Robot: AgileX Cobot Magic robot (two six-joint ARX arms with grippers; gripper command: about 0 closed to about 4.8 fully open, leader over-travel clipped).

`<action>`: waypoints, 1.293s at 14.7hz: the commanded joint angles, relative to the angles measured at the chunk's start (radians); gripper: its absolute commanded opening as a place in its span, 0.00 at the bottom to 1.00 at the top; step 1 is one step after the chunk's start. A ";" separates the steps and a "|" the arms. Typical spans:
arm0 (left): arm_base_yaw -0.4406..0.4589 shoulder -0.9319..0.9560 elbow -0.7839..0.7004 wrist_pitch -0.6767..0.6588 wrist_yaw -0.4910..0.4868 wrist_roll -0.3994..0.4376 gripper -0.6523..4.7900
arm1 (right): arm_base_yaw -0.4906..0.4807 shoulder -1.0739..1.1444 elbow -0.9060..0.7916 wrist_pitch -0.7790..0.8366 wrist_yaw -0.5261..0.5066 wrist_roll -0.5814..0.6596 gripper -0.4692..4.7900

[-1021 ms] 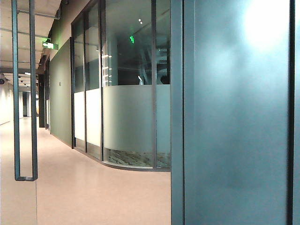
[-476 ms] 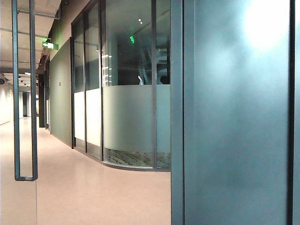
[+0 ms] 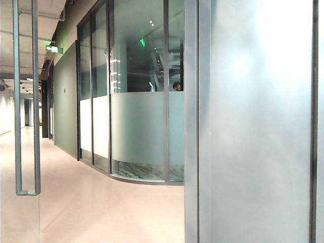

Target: Raise the arm to find the leftmost switch on the wall and turn on the lights.

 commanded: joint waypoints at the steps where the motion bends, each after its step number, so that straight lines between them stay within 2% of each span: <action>1: 0.002 -0.011 0.003 0.006 0.013 0.000 0.11 | 0.001 -0.057 0.005 0.003 0.007 -0.003 0.09; 3: 0.002 -0.013 0.003 0.006 0.013 0.000 0.11 | 0.001 -0.108 0.005 -0.009 -0.005 -0.003 0.09; 4: 0.002 -0.015 0.003 0.006 0.013 0.000 0.11 | 0.001 -0.138 0.005 -0.023 -0.054 -0.002 0.09; 6: 0.003 -0.038 0.003 -0.027 -0.020 0.011 0.11 | 0.001 -0.223 0.005 -0.109 -0.080 -0.003 0.09; 7: 0.003 -0.063 0.003 -0.100 -0.103 0.071 0.11 | 0.001 -0.254 0.005 -0.139 -0.080 -0.003 0.09; 8: 0.002 -0.109 0.002 -0.226 -0.271 0.214 0.11 | 0.001 -0.292 0.005 -0.171 -0.079 -0.003 0.09; 9: 0.001 -0.143 0.002 -0.306 -0.369 0.296 0.11 | 0.001 -0.331 -0.005 -0.189 -0.075 -0.005 0.09; 12: 0.001 -0.251 -0.040 -0.441 -0.568 0.428 0.11 | 0.001 -0.444 -0.085 -0.199 -0.031 -0.043 0.09; 13: 0.002 -0.338 -0.125 -0.440 -0.685 0.494 0.11 | 0.001 -0.518 -0.185 -0.190 0.027 -0.090 0.09; 14: 0.002 -0.402 -0.199 -0.429 -0.731 0.517 0.11 | 0.000 -0.576 -0.276 -0.169 0.053 -0.089 0.09; 19: 0.002 -0.720 -0.620 -0.406 -0.735 0.532 0.11 | 0.000 -0.859 -0.749 -0.065 0.137 -0.084 0.09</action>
